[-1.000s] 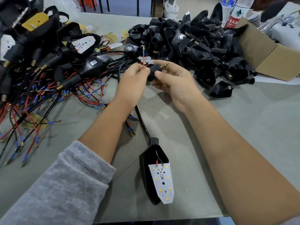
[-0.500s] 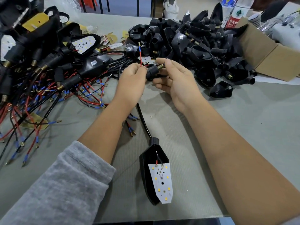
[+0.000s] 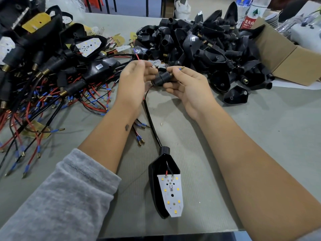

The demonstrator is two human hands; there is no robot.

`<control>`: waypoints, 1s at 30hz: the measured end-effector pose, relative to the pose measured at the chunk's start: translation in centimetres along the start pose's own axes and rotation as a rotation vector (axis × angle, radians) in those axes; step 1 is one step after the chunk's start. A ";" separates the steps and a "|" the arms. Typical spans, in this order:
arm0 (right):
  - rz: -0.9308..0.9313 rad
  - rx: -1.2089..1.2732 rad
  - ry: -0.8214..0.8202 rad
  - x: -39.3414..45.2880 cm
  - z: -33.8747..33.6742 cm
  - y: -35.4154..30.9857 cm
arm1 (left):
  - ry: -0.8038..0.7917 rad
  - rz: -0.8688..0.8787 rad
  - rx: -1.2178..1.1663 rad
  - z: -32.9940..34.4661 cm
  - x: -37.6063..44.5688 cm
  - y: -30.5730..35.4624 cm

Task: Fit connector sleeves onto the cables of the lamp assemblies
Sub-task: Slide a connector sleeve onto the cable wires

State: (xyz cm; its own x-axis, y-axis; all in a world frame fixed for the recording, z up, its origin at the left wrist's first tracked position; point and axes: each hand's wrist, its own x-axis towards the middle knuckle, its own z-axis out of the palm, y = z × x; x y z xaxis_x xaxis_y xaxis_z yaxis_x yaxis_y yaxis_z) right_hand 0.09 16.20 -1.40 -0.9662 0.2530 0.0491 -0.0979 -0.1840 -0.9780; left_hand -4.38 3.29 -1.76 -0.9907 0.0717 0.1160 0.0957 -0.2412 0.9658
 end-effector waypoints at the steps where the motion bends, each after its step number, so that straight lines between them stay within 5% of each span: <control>1: 0.001 0.000 0.002 0.0 0.0 0.0 | 0.022 0.000 -0.068 -0.2 0.1 0.1; 8: 0.017 0.035 0.089 0.3 -0.1 0.0 | 0.114 -0.069 -0.068 -1.1 0.4 0.4; 18: 0.036 0.131 0.149 0.6 -0.2 0.1 | -0.040 0.093 0.469 -0.8 0.0 -0.5; 30: 0.034 0.257 0.228 0.9 -0.5 0.3 | -0.098 0.084 0.407 -0.5 -0.5 0.0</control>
State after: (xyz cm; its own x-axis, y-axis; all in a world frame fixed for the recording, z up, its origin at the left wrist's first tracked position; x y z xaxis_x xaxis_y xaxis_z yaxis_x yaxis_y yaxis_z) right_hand -0.73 16.84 -1.71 -0.8948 0.4428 -0.0571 -0.1518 -0.4222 -0.8937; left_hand -3.97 2.72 -1.92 -0.9656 0.1646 0.2012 0.2261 0.1500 0.9625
